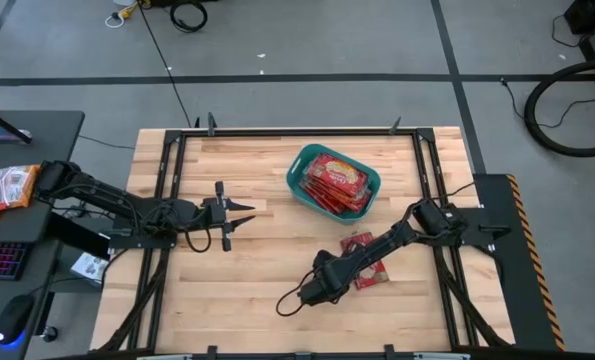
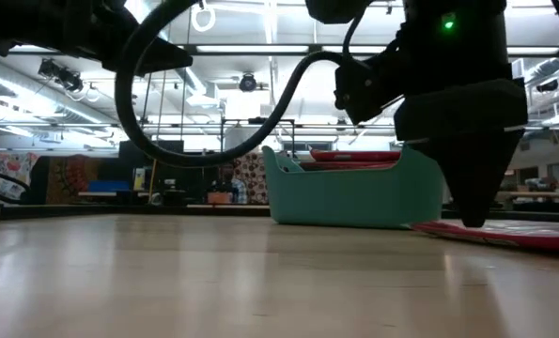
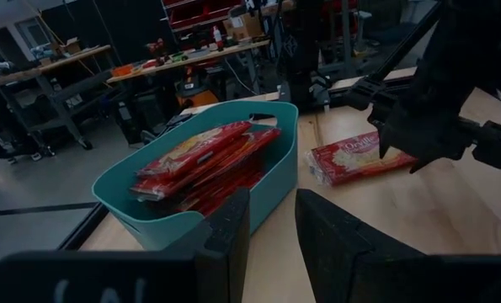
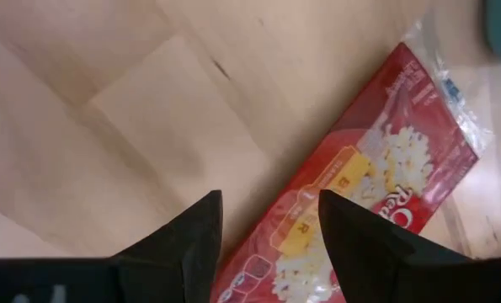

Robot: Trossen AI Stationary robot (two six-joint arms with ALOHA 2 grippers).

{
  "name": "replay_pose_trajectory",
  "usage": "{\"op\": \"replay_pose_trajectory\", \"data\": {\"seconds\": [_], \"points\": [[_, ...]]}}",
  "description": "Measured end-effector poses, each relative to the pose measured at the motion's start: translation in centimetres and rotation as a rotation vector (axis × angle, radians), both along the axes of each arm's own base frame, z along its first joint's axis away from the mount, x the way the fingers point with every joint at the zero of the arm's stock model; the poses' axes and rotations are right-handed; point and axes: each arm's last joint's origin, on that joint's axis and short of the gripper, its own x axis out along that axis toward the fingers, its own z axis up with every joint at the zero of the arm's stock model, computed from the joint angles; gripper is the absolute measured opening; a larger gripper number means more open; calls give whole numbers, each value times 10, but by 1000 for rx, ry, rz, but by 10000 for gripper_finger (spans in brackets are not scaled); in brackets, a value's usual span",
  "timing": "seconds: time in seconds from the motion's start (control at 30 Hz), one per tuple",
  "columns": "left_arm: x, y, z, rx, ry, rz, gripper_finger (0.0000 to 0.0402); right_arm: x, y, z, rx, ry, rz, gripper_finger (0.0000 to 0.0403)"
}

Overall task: Sort popcorn bags into baskets
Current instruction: Put the red popcorn bag into the green bin

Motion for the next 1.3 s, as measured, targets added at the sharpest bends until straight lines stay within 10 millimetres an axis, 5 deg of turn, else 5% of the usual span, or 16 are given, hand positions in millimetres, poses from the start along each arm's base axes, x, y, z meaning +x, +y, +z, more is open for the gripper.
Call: {"op": "replay_pose_trajectory", "data": {"seconds": [0.53,0.93,1.13,1.3], "points": [[0,0,0,1,0,-1,102,-21,-3,-28,-3,81,10,190],[0,0,0,-1,0,0,102,-30,-1,-30,93,213,130,13],[0,0,0,-3,-1,1,102,-31,0,-17,104,190,171,7],[0,0,0,-3,-1,1,102,-37,-2,13,78,123,205,5]]}}
